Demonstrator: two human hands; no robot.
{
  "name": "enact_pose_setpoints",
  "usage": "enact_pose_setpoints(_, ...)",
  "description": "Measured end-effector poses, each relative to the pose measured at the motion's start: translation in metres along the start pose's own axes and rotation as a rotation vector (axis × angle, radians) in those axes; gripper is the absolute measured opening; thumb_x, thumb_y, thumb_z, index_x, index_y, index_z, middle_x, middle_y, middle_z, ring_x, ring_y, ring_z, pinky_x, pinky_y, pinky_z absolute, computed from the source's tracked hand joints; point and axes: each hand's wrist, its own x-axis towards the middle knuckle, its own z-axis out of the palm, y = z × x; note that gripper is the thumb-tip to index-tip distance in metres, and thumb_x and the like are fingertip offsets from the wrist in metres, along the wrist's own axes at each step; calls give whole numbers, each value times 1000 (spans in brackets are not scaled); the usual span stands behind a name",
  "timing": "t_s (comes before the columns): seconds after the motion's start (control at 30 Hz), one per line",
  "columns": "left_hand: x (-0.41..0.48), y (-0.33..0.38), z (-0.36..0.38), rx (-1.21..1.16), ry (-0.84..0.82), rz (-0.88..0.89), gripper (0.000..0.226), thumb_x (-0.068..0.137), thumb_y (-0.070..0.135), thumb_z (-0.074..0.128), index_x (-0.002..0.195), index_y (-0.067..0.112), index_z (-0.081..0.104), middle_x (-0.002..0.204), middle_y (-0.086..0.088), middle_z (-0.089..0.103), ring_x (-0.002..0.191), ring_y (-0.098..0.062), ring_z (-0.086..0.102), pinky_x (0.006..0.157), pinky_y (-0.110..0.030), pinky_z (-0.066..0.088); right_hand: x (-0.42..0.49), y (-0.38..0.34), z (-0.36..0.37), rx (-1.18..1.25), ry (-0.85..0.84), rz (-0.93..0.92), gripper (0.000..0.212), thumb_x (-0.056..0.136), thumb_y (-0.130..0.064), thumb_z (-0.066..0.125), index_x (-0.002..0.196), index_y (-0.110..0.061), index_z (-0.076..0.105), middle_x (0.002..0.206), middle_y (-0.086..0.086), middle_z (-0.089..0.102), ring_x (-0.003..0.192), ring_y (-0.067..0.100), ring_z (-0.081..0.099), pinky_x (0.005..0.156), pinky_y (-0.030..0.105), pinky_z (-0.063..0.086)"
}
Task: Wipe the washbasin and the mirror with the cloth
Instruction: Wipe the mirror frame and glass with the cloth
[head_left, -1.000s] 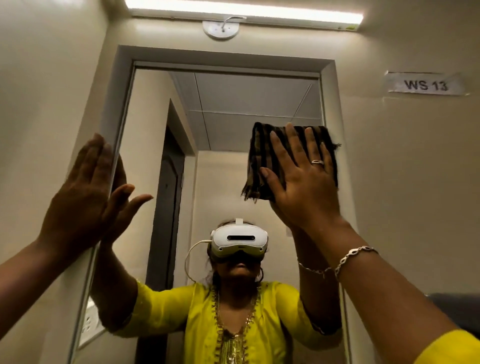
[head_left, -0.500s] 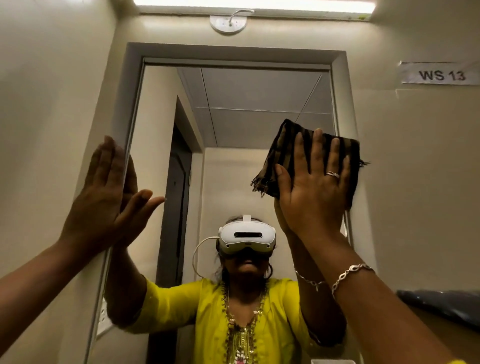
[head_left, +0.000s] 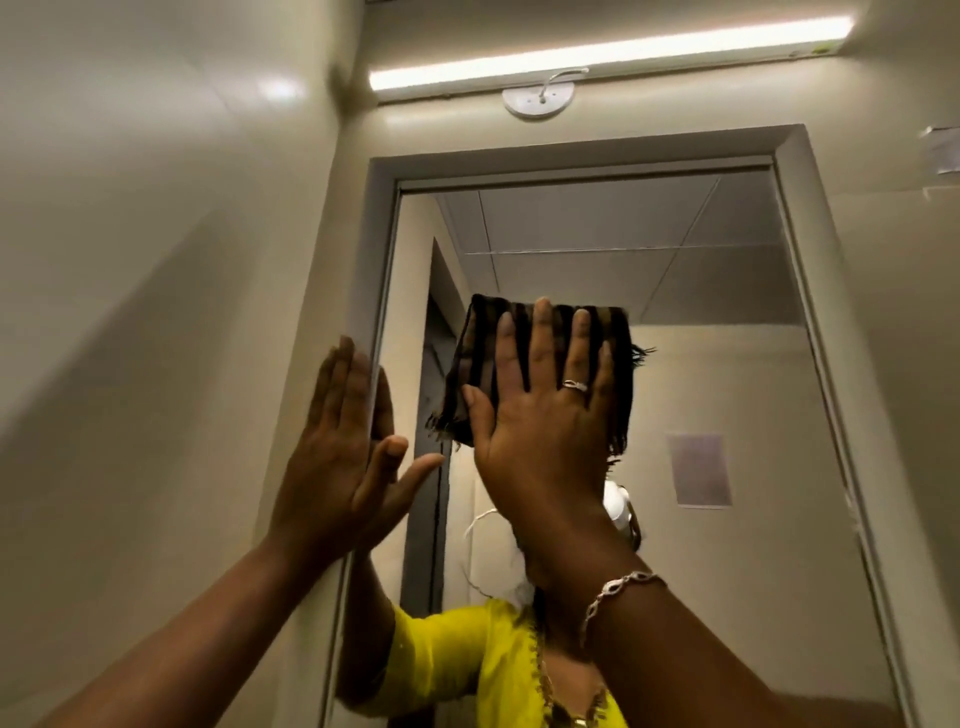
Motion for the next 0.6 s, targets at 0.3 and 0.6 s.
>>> enact_pose_setpoints(0.3,-1,2,-2,-222,67,-32,90,77,78,-1,140,15,2,154,-6,4,145,-21,4,117,-38,14,12,-54,17,97,-82,-178,65,95,-52,14,145,-22,-14,154,7,-23,128,31,-40,100,48,-33)
enact_pose_setpoints(0.6,-1,2,-4,-176,98,33,91,84,72,5,140,1,10,151,-14,13,142,-31,14,112,-49,27,8,-48,16,118,-132,-324,61,96,-51,14,145,-25,-12,142,0,-33,124,26,-45,98,47,-36)
